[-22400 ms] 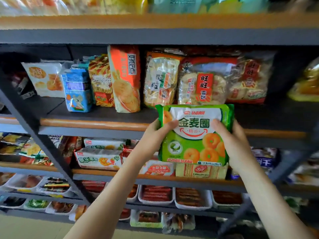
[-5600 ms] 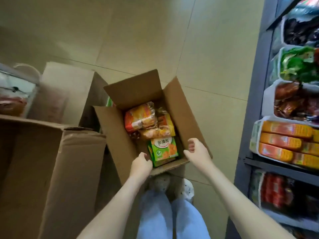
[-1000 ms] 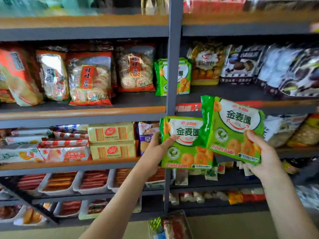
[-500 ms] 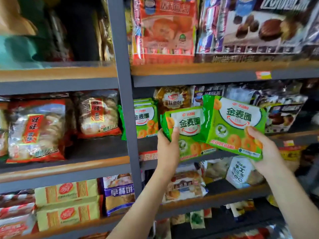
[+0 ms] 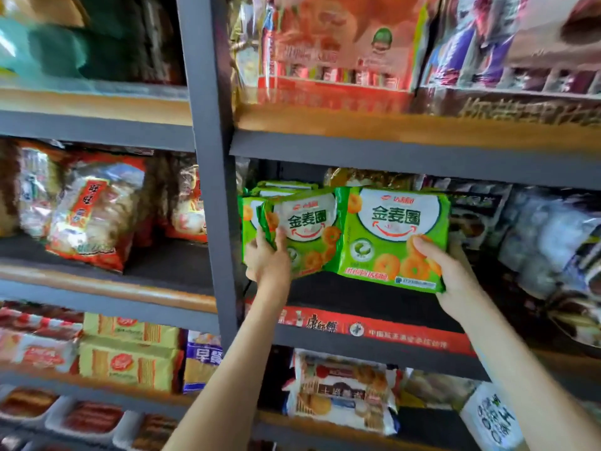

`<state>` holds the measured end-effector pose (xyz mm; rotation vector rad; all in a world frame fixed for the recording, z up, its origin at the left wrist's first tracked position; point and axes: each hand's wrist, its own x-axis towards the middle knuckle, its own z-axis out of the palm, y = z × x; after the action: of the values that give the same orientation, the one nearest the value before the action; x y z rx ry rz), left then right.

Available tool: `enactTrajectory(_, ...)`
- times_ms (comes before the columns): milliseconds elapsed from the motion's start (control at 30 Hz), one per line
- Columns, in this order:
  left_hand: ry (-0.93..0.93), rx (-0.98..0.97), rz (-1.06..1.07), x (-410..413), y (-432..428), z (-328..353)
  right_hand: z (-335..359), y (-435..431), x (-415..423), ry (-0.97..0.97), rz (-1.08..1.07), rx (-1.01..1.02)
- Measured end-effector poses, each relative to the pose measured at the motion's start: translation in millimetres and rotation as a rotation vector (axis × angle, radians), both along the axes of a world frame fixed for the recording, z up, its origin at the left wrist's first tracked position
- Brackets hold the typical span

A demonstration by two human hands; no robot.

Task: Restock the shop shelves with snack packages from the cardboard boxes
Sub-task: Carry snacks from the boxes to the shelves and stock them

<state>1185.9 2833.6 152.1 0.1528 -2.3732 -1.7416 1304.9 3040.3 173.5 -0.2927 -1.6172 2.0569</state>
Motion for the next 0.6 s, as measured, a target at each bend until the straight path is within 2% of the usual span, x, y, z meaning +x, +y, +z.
enactTrajectory(100, -0.071, -0.088, 0.066, -7.5, -0.1, 4.1, -5.9, -4.2, -16.1, 0.012, 0.06, 0.087)
enactTrajectory(267, -0.125, 0.093, 0.224, -8.4, 2.0, 14.4, -13.2, -3.4, -20.0, 0.022, 0.17, 0.266)
enactTrajectory(400, -0.091, 0.184, 0.317, -8.7, 1.1, 16.8, -17.9, -13.0, -20.3, 0.04, 0.202, 0.397)
enactTrajectory(500, -0.031, 0.42, 0.285, -16.6, 0.4, 12.4, -16.0, -23.1, -21.6, -0.038, 0.23, 0.578)
enactTrajectory(600, -0.035, 0.48, 0.224, -10.8, -5.6, 16.0, -12.0, -25.0, -22.5, -0.106, 0.249, 0.644)
